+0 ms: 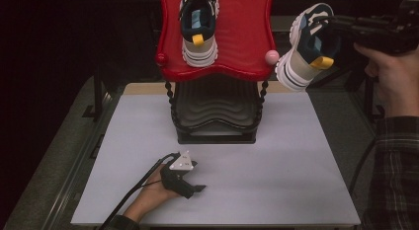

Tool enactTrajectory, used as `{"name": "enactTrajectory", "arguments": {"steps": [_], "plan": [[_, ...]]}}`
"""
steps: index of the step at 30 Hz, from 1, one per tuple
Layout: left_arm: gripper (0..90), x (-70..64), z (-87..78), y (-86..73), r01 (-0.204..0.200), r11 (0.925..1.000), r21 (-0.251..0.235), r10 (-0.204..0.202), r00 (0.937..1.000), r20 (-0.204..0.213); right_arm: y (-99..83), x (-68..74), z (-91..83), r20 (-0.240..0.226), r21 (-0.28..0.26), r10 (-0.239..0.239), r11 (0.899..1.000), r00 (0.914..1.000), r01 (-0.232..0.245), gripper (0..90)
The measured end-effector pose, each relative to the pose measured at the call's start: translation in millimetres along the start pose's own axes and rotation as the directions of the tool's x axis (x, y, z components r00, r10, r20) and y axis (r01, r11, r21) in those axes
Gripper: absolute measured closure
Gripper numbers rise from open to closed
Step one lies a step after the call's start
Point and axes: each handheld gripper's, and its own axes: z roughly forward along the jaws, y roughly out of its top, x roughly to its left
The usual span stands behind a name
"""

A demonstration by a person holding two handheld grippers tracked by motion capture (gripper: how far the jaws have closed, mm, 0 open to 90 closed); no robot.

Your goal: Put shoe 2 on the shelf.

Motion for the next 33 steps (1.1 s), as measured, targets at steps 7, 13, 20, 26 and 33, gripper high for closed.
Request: {"name": "enactTrajectory", "arguments": {"steps": [7,13,20,26,33], "plan": [[13.4,0.0,-0.1,0.0,-0.001,1.0,0.001,0.001,1.0,0.002,31.1,6.5,5.4,-0.015,-0.04,-0.036,0.999,0.9992,0.035,76.1],[13.4,0.0,0.0,0.0,-0.002,1.0,0.001,0.002,1.0,0.001,53.3,14.1,26.0,-0.046,-0.052,-0.071,0.996,0.9964,0.068,76.2],[13.4,-0.1,0.0,0.1,-0.002,1.0,0.002,0.002,1.0,-0.001,67.2,19.0,63.8,-0.095,-0.041,-0.09,0.995,0.9914,0.086,76.3],[13.4,-0.2,0.2,0.1,0.001,1.0,-0.001,-0.001,1.0,-0.001,71.2,18.2,95.8,-0.132,-0.019,-0.102,0.995,0.986,0.1,76.2],[13.4,0.1,0.1,0.1,0.001,1.0,0.001,-0.001,1.0,0.0,71.0,14.4,125.6,-0.159,0.012,-0.116,0.993,0.9804,0.119,76.2]]}}
